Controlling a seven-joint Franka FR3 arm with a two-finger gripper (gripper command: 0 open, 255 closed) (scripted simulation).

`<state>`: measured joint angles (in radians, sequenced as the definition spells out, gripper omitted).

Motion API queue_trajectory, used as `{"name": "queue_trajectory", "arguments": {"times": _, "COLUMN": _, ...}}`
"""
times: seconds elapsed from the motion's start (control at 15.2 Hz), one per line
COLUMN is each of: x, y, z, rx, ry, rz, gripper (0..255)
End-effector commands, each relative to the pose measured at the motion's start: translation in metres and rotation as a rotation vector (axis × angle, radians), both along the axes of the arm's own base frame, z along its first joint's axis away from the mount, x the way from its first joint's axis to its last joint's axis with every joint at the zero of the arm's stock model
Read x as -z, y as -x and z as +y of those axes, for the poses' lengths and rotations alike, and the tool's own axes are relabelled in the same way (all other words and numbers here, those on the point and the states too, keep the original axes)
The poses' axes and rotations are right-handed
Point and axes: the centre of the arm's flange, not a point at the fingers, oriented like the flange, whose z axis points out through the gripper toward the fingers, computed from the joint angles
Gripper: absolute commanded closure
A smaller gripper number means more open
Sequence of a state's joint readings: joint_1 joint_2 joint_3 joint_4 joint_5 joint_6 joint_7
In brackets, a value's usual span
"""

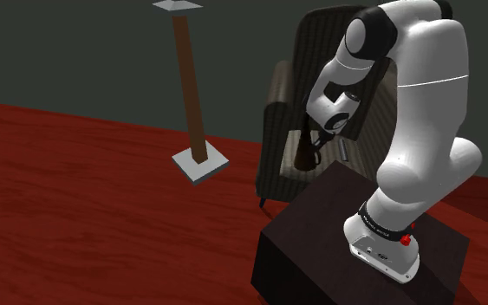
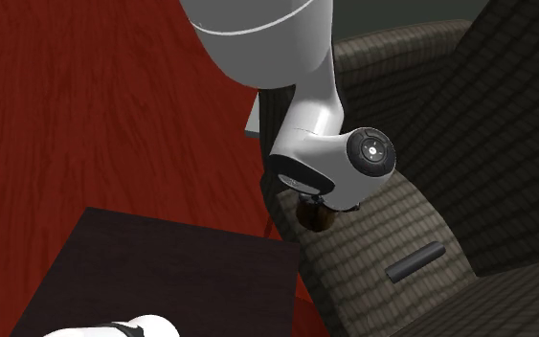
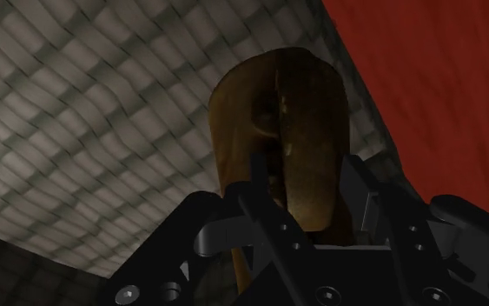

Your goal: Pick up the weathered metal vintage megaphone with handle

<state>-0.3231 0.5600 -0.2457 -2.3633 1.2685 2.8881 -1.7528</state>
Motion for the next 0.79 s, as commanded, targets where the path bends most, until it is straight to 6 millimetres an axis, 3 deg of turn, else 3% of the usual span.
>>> {"name": "queue_trajectory", "arguments": {"times": 0.0, "x": -0.010, "y": -0.001, "z": 0.000, "rx": 0.000, "ry": 0.001, "rz": 0.000, "gripper": 255}}
{"name": "queue_trajectory", "arguments": {"times": 0.59, "x": -0.058, "y": -0.001, "z": 0.000, "rx": 0.000, "ry": 0.001, "rz": 0.000, "gripper": 255}}
{"name": "queue_trajectory", "arguments": {"times": 0.73, "x": -0.059, "y": -0.001, "z": 0.000, "rx": 0.000, "ry": 0.000, "rz": 0.000, "gripper": 255}}
